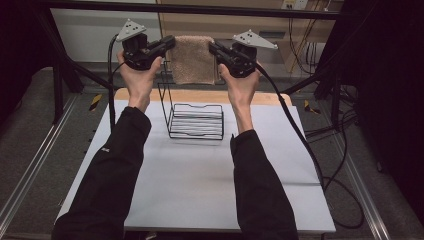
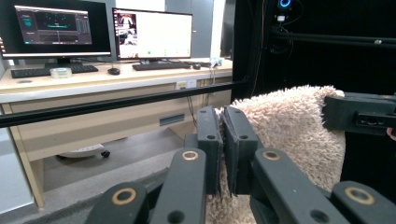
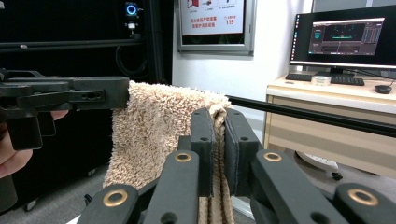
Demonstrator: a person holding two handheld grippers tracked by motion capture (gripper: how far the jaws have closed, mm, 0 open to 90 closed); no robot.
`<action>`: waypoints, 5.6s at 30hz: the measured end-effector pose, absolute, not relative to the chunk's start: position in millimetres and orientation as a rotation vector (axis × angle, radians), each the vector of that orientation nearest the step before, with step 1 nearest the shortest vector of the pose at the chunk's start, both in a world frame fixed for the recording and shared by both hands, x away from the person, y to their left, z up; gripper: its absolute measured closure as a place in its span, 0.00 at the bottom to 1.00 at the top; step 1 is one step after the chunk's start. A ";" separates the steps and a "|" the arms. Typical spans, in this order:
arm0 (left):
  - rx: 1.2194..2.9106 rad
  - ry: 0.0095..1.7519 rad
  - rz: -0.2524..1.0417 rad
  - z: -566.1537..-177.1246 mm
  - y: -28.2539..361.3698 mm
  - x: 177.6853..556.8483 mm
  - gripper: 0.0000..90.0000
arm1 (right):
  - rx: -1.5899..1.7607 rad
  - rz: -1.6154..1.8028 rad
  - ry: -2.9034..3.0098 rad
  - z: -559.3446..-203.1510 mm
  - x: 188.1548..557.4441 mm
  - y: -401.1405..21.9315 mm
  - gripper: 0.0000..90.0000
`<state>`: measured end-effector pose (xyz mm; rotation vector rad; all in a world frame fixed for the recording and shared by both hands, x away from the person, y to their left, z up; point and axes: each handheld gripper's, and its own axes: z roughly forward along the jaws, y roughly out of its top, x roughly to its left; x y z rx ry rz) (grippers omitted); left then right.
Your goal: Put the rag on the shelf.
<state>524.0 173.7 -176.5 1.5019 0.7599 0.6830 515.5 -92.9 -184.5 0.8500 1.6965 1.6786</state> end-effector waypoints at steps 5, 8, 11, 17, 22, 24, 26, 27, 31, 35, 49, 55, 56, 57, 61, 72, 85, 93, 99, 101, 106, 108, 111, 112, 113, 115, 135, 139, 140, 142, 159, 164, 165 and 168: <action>1.520 0.761 0.672 -181.1 173.3 524.7 0.95 | 0.861 1.674 1.708 -190.8 516.5 -93.5 0.93; 1.535 0.757 0.664 -184.0 172.9 524.1 0.95 | 0.875 1.675 1.714 -195.7 517.6 -94.9 0.93; 1.548 0.751 0.661 -187.6 173.1 523.5 0.95 | 0.875 1.676 1.719 -199.6 516.5 -95.5 0.93; 1.581 0.754 0.655 -197.3 172.0 523.5 0.95 | 0.883 1.662 1.740 -209.9 515.1 -96.7 0.93; 1.591 0.746 0.645 -203.4 170.8 521.0 0.95 | 0.888 1.661 1.750 -216.7 514.4 -99.9 0.93; 1.602 0.749 0.642 -206.0 171.1 520.7 0.95 | 0.891 1.653 1.758 -218.7 513.6 -100.1 0.93; 1.610 0.750 0.637 -209.1 171.6 520.5 0.95 | 0.890 1.648 1.765 -220.7 513.4 -100.5 0.93; 1.607 0.750 0.631 -210.4 171.9 519.8 0.95 | 0.892 1.646 1.768 -221.7 513.3 -100.5 0.93; 1.614 0.733 0.625 -213.2 174.0 515.6 0.95 | 0.887 1.651 1.776 -225.3 511.5 -101.4 0.93; 1.619 0.715 0.621 -214.1 177.2 509.6 0.95 | 0.875 1.667 1.777 -227.7 508.1 -101.2 0.93; 1.650 0.701 0.578 -218.4 183.6 493.3 0.95 | 0.828 1.648 1.817 -228.9 495.0 -99.7 0.92; 1.677 0.696 0.563 -219.3 183.5 485.1 0.94 | 0.813 1.624 1.860 -228.2 489.7 -101.3 0.92; 1.682 0.698 0.557 -220.1 183.3 484.1 0.94 | 0.815 1.621 1.865 -228.4 488.8 -101.1 0.92; 1.686 0.698 0.550 -221.0 183.1 483.3 0.94 | 0.812 1.612 1.875 -228.7 488.1 -101.2 0.92; 1.717 0.704 0.540 -224.0 183.1 480.2 0.94 | 0.797 1.581 1.908 -229.6 484.9 -101.0 0.92; 1.767 0.718 0.516 -228.0 183.6 476.1 0.92 | 0.780 1.565 1.970 -235.7 481.5 -103.9 0.92; 1.720 0.775 0.481 -201.0 184.0 482.8 0.92 | 0.749 1.553 1.998 -239.3 479.8 -105.7 0.92; 1.816 0.780 0.413 -214.1 175.2 485.0 1.00 | 0.740 1.539 2.020 -240.8 479.1 -105.7 0.91; 1.844 0.771 0.410 -224.5 175.2 483.7 1.00 | 0.727 1.516 2.039 -242.4 476.7 -104.5 0.87; 1.847 0.771 0.411 -226.7 175.5 483.5 1.00 | 0.722 1.512 2.045 -242.3 475.9 -104.7 0.85; 1.854 0.771 0.423 -230.9 174.5 483.5 1.00 | 0.710 1.498 2.051 -241.9 472.5 -105.4 0.81; 1.860 0.769 0.430 -232.0 174.0 483.4 1.00 | 0.707 1.494 2.051 -241.4 471.4 -105.9 0.77; 1.864 0.768 0.443 -233.8 173.1 482.8 1.00 | 0.711 1.507 2.042 -239.3 469.1 -107.6 0.74; 1.868 0.767 0.446 -234.2 173.1 482.7 1.00 | 0.712 1.515 2.035 -238.3 468.7 -108.4 0.72; 1.867 0.767 0.449 -234.8 172.7 482.5 1.00 | 0.719 1.529 2.024 -237.1 468.4 -109.0 0.70; 1.870 0.766 0.454 -235.9 172.3 482.2 1.00 | 0.734 1.560 2.010 -234.6 468.6 -110.7 0.70; 1.898 0.766 0.476 -258.9 174.8 481.9 1.00 | 0.879 1.479 2.121 -260.2 479.1 -102.9 1.00; 1.891 0.771 0.475 -260.9 172.3 484.9 1.00 | 0.885 1.478 2.099 -265.2 481.7 -104.9 0.98; 1.887 0.770 0.476 -261.0 171.8 485.0 1.00 | 0.888 1.483 2.099 -265.7 481.7 -105.3 0.97; 1.890 0.766 0.479 -260.7 171.5 484.1 1.00 | 0.882 1.490 2.092 -266.1 480.4 -106.4 0.96; 1.903 0.790 0.430 -275.0 196.7 460.5 0.64 | 0.906 1.506 2.088 -265.4 451.6 -143.8 0.55; 1.903 0.802 0.421 -287.6 205.5 453.3 0.48 | 0.964 1.538 2.095 -274.2 444.3 -160.6 0.41; 1.904 0.805 0.416 -290.8 206.8 451.7 0.45 | 0.977 1.538 2.107 -276.5 443.2 -163.3 0.39; 1.923 0.810 0.412 -301.1 211.1 446.4 0.38 | 0.988 1.506 2.126 -283.8 439.1 -171.7 0.33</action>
